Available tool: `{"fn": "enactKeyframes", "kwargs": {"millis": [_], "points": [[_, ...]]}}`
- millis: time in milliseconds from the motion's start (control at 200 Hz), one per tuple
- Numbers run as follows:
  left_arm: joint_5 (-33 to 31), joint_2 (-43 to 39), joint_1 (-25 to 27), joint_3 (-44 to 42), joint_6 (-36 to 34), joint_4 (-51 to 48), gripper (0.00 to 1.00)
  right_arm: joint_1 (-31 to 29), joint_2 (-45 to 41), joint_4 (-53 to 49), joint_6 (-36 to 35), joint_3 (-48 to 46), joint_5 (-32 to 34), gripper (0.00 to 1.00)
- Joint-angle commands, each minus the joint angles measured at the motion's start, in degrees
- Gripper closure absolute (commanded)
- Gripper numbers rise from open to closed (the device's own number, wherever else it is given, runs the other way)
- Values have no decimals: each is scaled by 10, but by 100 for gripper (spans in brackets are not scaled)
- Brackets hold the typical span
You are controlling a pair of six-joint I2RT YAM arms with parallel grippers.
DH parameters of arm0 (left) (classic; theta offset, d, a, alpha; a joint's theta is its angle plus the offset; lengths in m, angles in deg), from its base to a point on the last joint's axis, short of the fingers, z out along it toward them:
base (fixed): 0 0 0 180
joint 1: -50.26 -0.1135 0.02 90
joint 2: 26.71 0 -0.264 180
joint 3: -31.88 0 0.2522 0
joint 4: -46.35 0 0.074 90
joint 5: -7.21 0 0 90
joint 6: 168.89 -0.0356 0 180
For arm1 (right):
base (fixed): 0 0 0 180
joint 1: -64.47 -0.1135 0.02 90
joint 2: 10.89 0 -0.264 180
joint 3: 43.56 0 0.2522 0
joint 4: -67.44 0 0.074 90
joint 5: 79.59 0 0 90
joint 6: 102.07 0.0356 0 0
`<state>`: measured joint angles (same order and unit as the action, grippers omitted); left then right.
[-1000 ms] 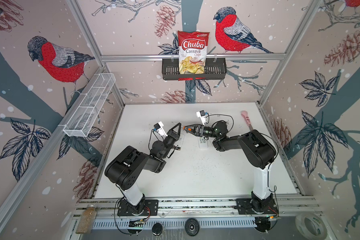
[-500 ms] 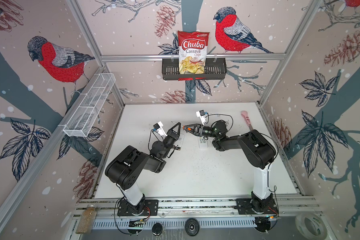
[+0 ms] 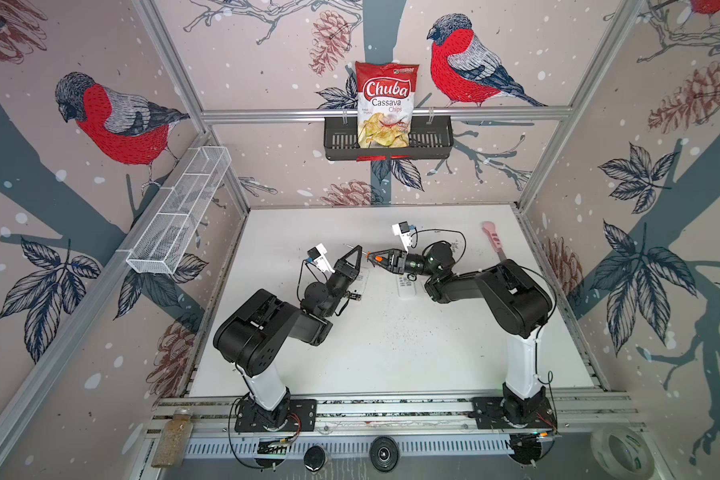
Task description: Unload the batteries from the remote control
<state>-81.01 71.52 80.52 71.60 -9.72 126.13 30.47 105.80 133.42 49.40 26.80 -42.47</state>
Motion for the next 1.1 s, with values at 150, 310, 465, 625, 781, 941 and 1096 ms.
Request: {"fn": "enactKeyframes", "kwargs": {"millis": [150, 310, 465, 625, 781, 941, 1096], "points": [[28, 2, -4, 5, -16, 97, 100, 4, -10, 22, 3, -3, 27, 97], [66, 2, -6, 20, -44, 96, 41, 10, -17, 22, 8, -7, 29, 99], [97, -5, -6, 20, -70, 96, 2, 25, -35, -22, -10, -16, 44, 99], [97, -21, -10, -9, -85, 82, 2, 51, -58, -79, -30, -30, 60, 99], [80, -86, -17, -49, -133, -39, 2, 81, -92, -131, -55, -61, 66, 99], [12, -215, -17, -53, -242, -338, 3, 101, -141, -206, -110, -98, 72, 99], [-62, -250, -22, 20, -309, -625, 3, 104, -193, -321, -192, -121, 107, 99]]}}
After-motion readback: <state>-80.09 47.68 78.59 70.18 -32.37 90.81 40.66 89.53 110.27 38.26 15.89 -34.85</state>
